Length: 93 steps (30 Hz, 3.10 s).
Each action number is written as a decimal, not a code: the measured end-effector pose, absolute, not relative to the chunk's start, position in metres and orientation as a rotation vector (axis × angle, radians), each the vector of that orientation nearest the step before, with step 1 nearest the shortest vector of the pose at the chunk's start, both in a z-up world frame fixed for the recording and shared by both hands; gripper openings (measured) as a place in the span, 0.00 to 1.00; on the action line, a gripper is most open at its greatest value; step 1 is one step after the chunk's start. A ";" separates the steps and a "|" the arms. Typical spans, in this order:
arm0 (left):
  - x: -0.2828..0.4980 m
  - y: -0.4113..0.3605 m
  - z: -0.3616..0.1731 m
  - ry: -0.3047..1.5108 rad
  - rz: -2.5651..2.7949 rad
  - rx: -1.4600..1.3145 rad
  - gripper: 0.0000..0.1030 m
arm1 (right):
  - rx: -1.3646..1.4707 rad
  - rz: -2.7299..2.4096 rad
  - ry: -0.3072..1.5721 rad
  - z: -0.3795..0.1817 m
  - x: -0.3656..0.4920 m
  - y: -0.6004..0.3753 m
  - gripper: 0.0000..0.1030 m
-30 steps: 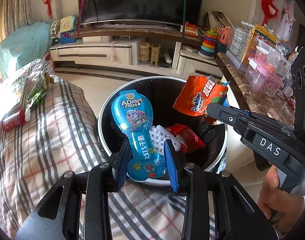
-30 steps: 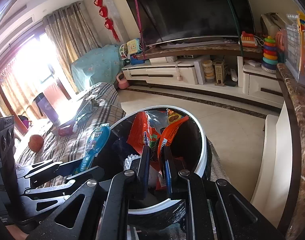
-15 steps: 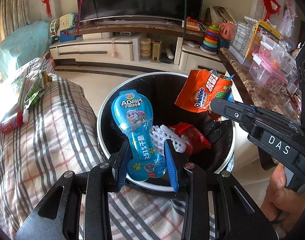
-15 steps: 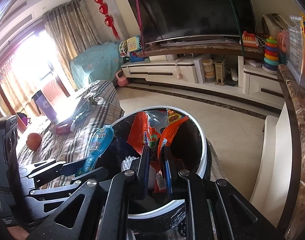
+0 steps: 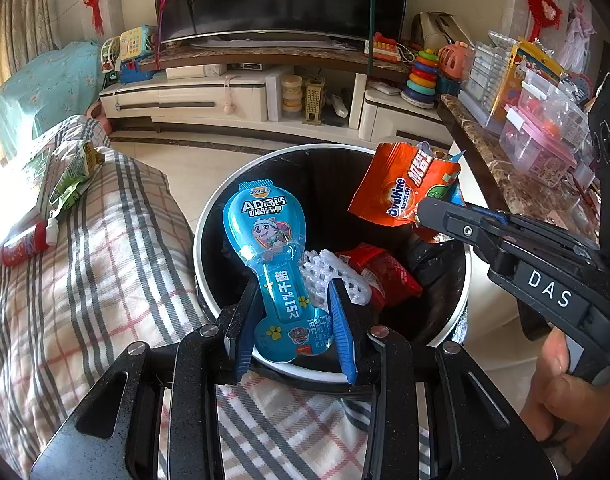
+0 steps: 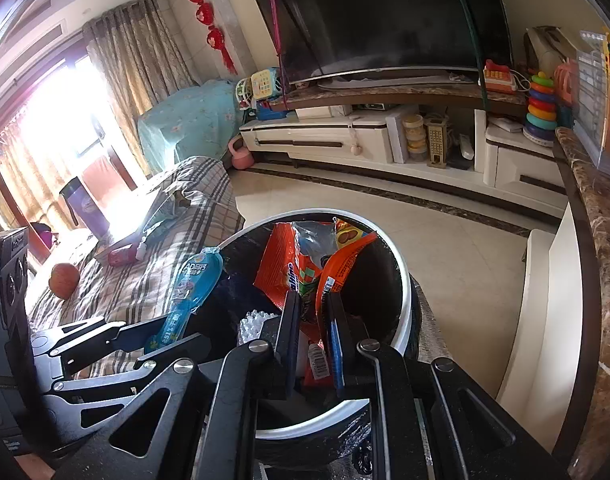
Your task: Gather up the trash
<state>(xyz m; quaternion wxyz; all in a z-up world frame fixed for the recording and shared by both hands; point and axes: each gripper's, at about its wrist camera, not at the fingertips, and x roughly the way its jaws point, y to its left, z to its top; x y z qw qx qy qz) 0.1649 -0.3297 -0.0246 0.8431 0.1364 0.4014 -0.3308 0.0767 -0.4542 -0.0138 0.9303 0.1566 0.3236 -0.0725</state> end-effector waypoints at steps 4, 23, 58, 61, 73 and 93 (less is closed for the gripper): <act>0.165 -0.330 -0.025 0.848 -0.698 0.288 0.31 | 0.322 -0.151 0.666 -0.015 0.077 -0.455 0.13; 0.166 -0.333 -0.028 0.863 -0.700 0.293 0.32 | 0.324 -0.157 0.682 -0.018 0.078 -0.458 0.13; 0.151 -0.289 -0.004 0.813 -0.646 0.208 0.71 | 0.407 -0.129 0.644 -0.003 0.060 -0.456 0.59; 0.143 -0.267 0.000 0.798 -0.625 0.154 0.74 | 0.415 -0.113 0.612 0.001 0.049 -0.446 0.75; 0.106 -0.182 -0.007 0.735 -0.516 -0.008 0.82 | 0.425 -0.108 0.524 -0.003 0.001 -0.396 0.94; 0.021 -0.131 0.031 0.402 -0.404 0.004 1.00 | 0.194 -0.221 0.305 0.030 -0.067 -0.332 1.00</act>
